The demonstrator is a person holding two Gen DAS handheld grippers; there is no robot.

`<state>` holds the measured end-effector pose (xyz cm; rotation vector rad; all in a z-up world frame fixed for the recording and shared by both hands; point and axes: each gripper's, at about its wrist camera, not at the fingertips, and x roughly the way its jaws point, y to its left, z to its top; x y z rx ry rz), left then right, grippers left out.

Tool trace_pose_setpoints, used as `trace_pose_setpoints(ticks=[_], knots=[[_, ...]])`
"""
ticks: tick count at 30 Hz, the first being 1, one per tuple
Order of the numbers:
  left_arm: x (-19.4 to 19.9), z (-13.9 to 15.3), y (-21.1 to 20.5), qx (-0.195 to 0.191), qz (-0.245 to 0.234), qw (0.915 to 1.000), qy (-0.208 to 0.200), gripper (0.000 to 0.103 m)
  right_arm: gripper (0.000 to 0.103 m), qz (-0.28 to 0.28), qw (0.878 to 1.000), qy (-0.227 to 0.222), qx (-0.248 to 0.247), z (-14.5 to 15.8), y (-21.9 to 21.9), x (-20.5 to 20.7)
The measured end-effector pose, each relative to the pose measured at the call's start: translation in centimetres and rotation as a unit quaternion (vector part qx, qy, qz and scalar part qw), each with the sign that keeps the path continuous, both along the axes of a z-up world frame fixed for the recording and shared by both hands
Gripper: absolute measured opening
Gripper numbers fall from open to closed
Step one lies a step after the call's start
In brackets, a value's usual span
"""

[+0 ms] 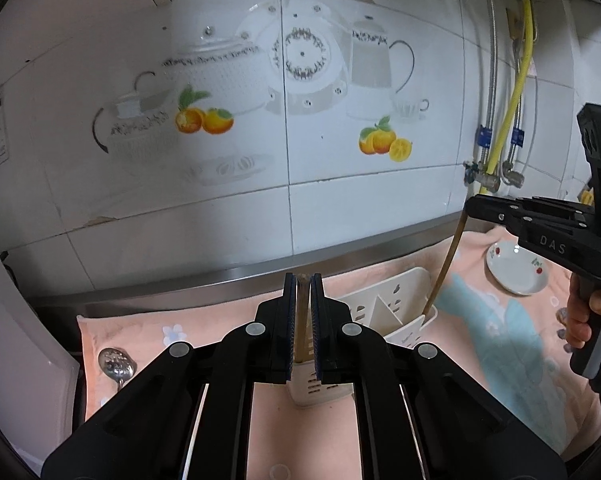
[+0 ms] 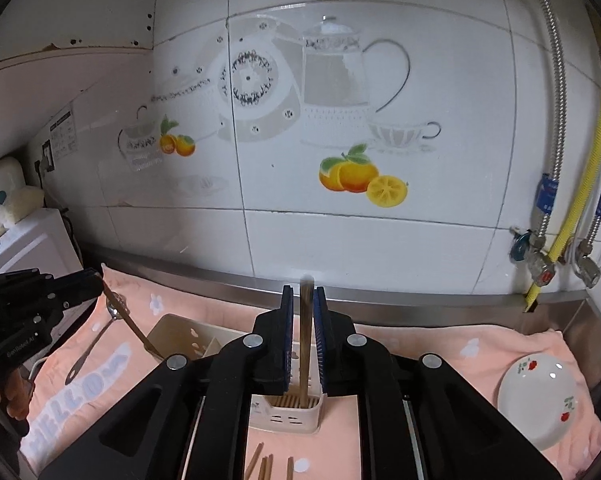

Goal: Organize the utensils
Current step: 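Lower the chopsticks into the holder and open both tools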

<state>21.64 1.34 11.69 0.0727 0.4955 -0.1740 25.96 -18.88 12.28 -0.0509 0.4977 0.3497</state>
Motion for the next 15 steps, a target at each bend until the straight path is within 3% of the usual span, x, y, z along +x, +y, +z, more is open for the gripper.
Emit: trace_pose_setpoints(ticks=[2, 4, 7, 15], knots=[[-0.9, 0.4, 0.1, 0.000, 0.002, 1.0000, -0.006, 0.008, 0.020, 0.000, 1.000, -0.010, -0.001, 0.6, -0.3, -1.0], [-1.7, 0.6, 0.2, 0.001, 0.003, 0.9999, -0.010, 0.011, 0.021, 0.002, 1.000, -0.018, -0.004, 0.9, -0.5, -2.1], [-3.4, 0.4, 0.4, -0.002, 0.007, 0.9999, -0.014, 0.024, 0.023, 0.009, 1.000, -0.022, -0.005, 0.9, -1.0, -4.3], [-8.0, -3.6, 0.0, -0.018, -0.010, 0.9996, 0.017, 0.028, 0.027, 0.028, 0.999, 0.020, -0.023, -3.4, -1.4, -9.9]])
